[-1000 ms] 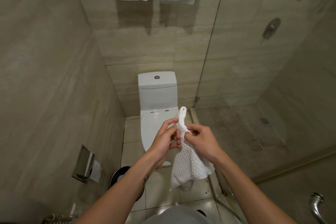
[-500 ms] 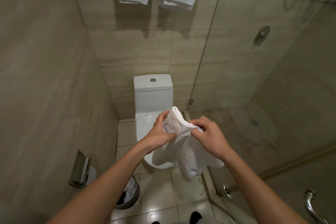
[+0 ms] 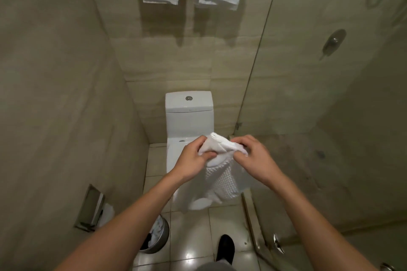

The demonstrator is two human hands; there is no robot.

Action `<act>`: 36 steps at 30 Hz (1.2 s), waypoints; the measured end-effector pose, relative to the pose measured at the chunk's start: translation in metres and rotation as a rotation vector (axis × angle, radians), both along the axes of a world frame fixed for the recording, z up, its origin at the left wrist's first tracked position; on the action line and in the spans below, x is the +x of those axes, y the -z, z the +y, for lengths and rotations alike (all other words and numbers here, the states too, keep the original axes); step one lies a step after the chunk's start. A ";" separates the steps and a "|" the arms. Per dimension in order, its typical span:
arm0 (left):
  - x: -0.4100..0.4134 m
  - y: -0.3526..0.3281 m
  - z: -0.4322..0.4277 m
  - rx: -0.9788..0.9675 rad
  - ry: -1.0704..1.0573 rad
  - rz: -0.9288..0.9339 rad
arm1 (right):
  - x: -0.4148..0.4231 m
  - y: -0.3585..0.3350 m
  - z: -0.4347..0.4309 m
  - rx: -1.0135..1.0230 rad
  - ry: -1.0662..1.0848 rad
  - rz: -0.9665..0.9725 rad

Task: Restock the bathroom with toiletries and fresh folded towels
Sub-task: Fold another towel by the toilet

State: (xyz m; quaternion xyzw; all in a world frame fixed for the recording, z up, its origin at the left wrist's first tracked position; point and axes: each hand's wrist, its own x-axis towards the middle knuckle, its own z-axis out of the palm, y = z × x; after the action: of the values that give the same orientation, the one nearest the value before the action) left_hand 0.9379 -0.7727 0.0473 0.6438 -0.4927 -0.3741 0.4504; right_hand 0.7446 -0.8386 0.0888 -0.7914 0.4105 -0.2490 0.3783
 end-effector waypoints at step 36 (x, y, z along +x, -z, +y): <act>0.071 -0.022 -0.065 0.071 -0.076 -0.775 | 0.079 0.013 -0.091 -0.199 -0.172 0.329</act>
State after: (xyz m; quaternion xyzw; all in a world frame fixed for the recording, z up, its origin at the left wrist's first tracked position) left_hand 1.0084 -0.8374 0.0694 0.7702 -0.5890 -0.1033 0.2220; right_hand 0.8238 -0.9298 0.0756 -0.8871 0.3709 -0.1225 0.2459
